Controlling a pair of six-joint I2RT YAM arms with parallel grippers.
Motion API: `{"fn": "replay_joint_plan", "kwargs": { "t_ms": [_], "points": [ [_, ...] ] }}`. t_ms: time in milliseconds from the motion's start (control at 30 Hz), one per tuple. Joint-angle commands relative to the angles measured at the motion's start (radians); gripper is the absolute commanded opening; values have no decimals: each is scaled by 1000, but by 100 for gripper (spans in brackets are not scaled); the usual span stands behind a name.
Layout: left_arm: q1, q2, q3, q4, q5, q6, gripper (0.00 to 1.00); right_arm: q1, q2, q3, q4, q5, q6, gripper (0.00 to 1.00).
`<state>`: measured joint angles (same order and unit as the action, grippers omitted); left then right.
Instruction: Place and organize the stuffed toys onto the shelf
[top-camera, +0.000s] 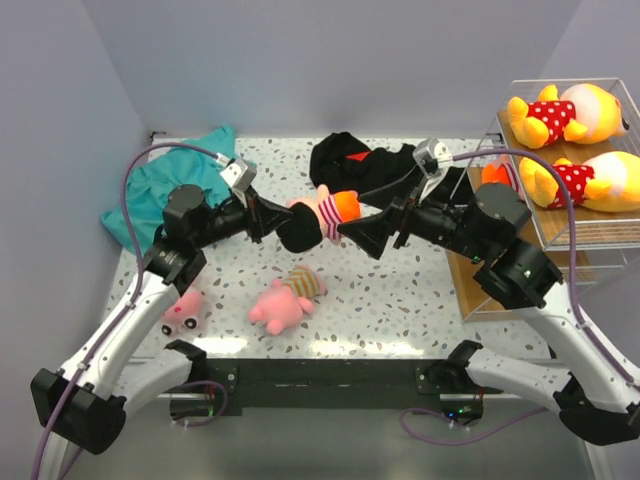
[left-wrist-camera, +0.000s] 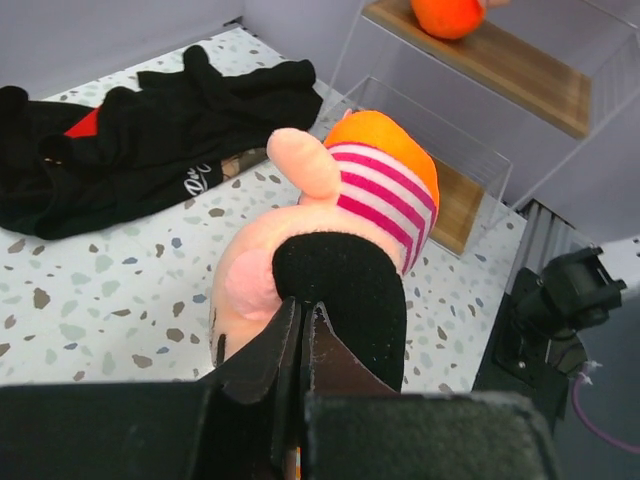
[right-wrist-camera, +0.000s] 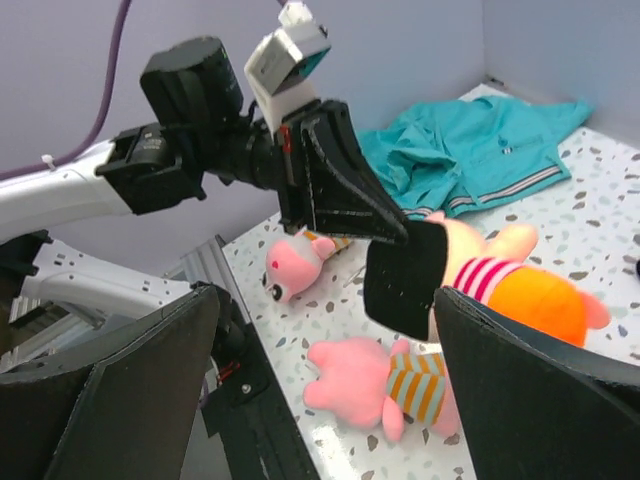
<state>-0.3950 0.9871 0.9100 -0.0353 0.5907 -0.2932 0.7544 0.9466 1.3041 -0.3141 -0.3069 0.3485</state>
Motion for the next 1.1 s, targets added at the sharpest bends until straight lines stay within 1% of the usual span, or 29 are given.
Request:
{"fn": "replay_joint_plan", "kwargs": {
  "t_ms": [0,33,233,367,500,667,733,867,967,1067],
  "points": [
    [1,-99,-66,167,145,16,0,-3,3,122,-81,-21,-82,91],
    [1,-113,-86,184,153,8,0,-4,21,136,-123,-35,-82,91],
    [1,-200,-111,268,184,-32,0,-23,31,158,-198,-100,-91,91],
    [1,-223,-105,327,218,-98,0,-33,-5,135,-217,-65,-94,92],
    [-1,-234,-74,322,251,-121,0,-49,9,162,-270,-69,-120,92],
    [1,-269,-31,256,213,-83,0,-72,18,187,-269,-139,-124,92],
    [1,-272,-7,245,205,-77,0,-76,12,185,-257,-202,-134,94],
    [1,-262,24,247,218,-93,0,-78,-9,173,-243,-273,-131,95],
    [1,-257,46,252,227,-106,0,-81,-37,153,-232,-287,-129,96],
    [-1,-263,40,300,250,-141,0,-79,-39,158,-221,-305,-118,98]
  ]
}}
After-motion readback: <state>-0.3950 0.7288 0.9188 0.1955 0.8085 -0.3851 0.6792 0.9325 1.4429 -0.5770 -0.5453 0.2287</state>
